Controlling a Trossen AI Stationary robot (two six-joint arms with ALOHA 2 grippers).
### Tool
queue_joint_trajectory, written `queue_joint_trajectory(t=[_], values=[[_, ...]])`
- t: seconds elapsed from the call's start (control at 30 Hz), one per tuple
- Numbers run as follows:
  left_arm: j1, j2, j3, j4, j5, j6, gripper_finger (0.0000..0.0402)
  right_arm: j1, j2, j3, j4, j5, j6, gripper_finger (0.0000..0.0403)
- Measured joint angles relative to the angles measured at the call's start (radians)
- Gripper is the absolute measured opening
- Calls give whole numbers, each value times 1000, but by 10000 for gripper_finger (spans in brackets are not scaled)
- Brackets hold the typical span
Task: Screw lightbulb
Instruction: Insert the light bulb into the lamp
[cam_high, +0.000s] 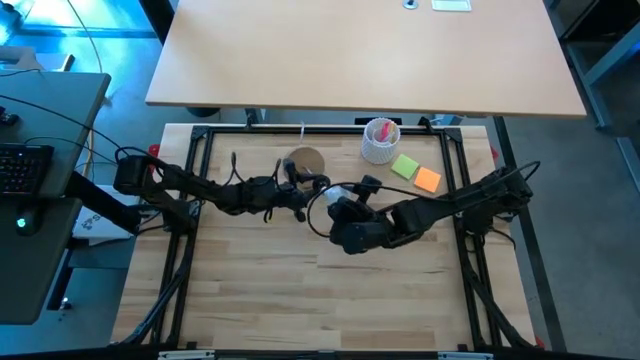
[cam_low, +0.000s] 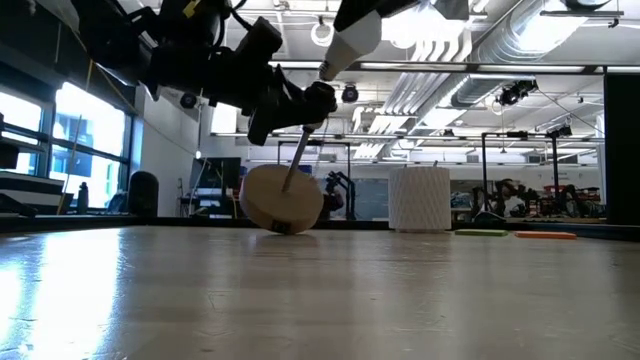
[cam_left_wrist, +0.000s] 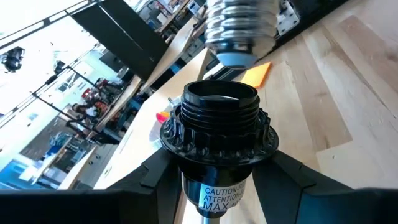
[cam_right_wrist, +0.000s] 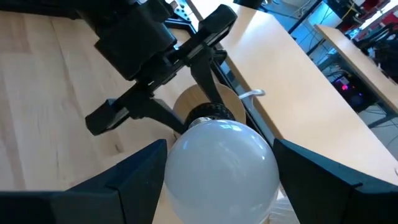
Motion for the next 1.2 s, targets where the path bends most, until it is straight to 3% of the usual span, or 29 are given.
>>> queue_joint_trajectory(t=[0.5,0.97,1.2], values=[[1,0,-1,2,8,-5,158,-68,20,0,15,-60,-84,286],[1,1,-1,3,-7,-69,159,-70,25,0,39,-71,-473,286],[0,0,-1,0,-20,-60,159,-94,25,1,81,-122,-526,286]])
